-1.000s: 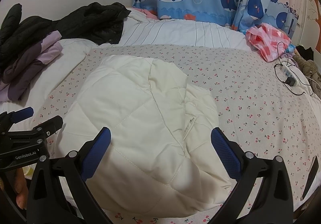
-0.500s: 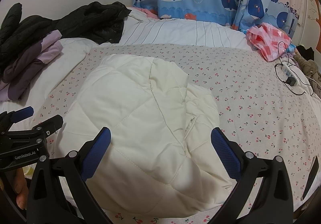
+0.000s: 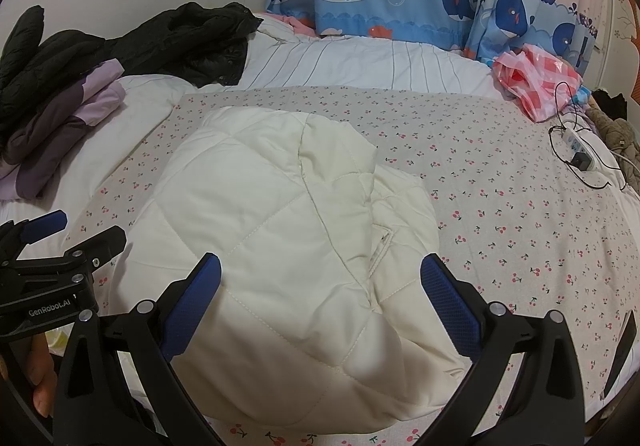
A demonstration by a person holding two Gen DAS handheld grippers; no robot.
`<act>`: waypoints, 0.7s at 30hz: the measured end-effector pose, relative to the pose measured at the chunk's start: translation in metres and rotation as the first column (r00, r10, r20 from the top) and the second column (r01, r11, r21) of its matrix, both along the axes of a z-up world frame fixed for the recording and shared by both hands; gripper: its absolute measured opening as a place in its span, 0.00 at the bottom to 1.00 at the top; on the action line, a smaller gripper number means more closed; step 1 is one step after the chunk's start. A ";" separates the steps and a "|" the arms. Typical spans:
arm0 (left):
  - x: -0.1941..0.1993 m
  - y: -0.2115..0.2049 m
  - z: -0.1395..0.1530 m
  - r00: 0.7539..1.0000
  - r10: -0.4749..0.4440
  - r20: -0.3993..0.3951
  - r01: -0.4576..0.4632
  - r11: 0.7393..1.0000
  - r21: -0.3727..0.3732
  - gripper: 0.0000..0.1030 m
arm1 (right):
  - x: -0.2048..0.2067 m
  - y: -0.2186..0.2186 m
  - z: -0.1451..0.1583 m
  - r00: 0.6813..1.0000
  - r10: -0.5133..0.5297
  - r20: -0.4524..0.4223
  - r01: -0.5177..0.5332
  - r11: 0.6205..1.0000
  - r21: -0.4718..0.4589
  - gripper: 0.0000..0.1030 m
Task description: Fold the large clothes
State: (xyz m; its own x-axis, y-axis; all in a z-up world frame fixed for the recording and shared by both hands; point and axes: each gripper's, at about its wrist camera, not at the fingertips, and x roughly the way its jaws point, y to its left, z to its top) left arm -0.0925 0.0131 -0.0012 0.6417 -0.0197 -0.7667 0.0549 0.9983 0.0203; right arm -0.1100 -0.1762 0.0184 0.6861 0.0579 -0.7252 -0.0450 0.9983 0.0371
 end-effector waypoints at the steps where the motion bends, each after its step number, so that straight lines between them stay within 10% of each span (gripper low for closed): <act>1: 0.000 0.000 0.000 1.000 0.000 0.002 0.000 1.000 0.002 0.93 | 0.000 0.000 0.000 1.000 0.000 0.000 0.000 1.000 0.000 0.94; 21: -0.002 -0.001 0.003 1.000 0.000 0.009 0.001 0.999 -0.032 0.93 | 0.001 0.004 -0.006 1.000 0.007 -0.006 -0.007 1.000 0.003 0.94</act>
State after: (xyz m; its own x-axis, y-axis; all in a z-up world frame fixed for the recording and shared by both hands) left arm -0.0950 0.0121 0.0013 0.6483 -0.0442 -0.7601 0.0554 0.9984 -0.0109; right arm -0.1086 -0.1718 0.0126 0.6811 0.0653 -0.7293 -0.0522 0.9978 0.0406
